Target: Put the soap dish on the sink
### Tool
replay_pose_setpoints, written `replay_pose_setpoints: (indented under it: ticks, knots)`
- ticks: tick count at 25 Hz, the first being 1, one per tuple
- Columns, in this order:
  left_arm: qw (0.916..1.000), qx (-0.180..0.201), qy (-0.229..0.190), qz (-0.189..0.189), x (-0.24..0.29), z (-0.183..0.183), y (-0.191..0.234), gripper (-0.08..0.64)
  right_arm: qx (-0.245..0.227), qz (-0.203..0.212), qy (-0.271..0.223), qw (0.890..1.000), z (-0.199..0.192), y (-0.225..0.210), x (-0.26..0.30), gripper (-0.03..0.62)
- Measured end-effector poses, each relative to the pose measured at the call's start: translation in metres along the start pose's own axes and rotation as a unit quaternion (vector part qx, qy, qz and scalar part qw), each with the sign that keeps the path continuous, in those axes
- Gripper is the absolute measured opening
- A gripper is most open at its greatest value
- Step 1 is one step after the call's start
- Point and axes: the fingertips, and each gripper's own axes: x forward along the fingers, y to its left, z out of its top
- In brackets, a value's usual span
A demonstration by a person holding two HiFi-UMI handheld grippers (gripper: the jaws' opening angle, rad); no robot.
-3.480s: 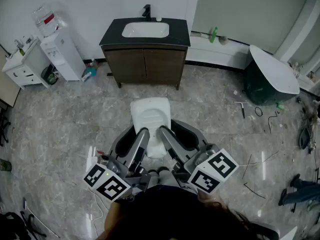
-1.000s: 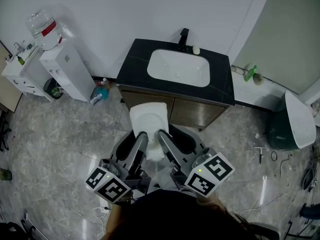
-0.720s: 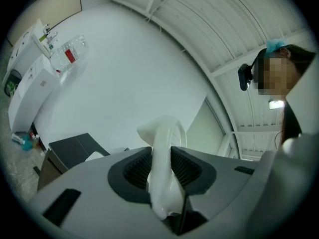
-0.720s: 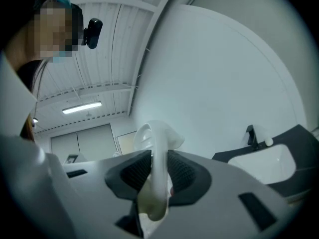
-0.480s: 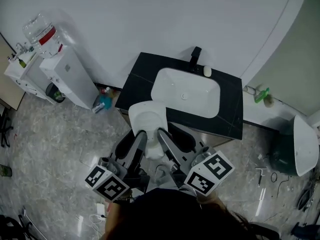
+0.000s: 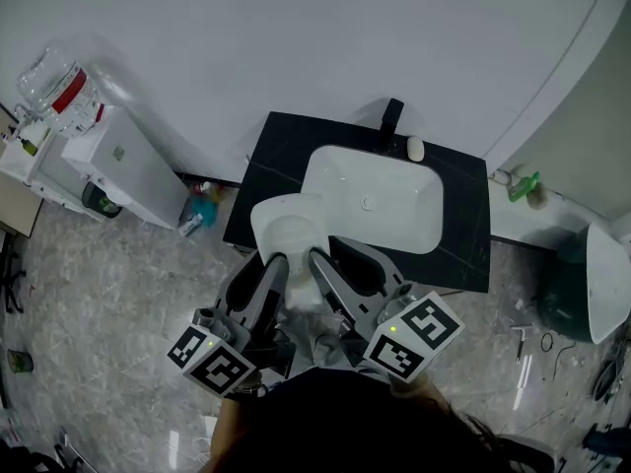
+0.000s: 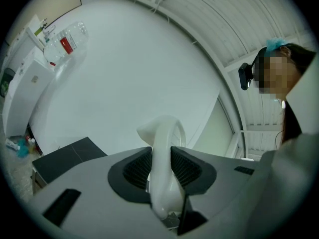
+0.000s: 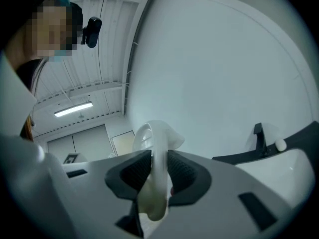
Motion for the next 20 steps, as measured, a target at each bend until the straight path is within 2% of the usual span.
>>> replay_pose_setpoints:
  ticks: [14,20]
  knots:
    - [0.9964,-0.020,0.050,-0.065,0.094,0.078,0.112,0.127,-0.003,-0.089,-0.027,0.996,0.030,-0.058,0.140,0.111]
    - [0.9933,-0.027,0.072,-0.086,0.121,0.097,0.145,0.126,-0.003,-0.122,-0.036,0.992,0.035,-0.075,0.179,0.111]
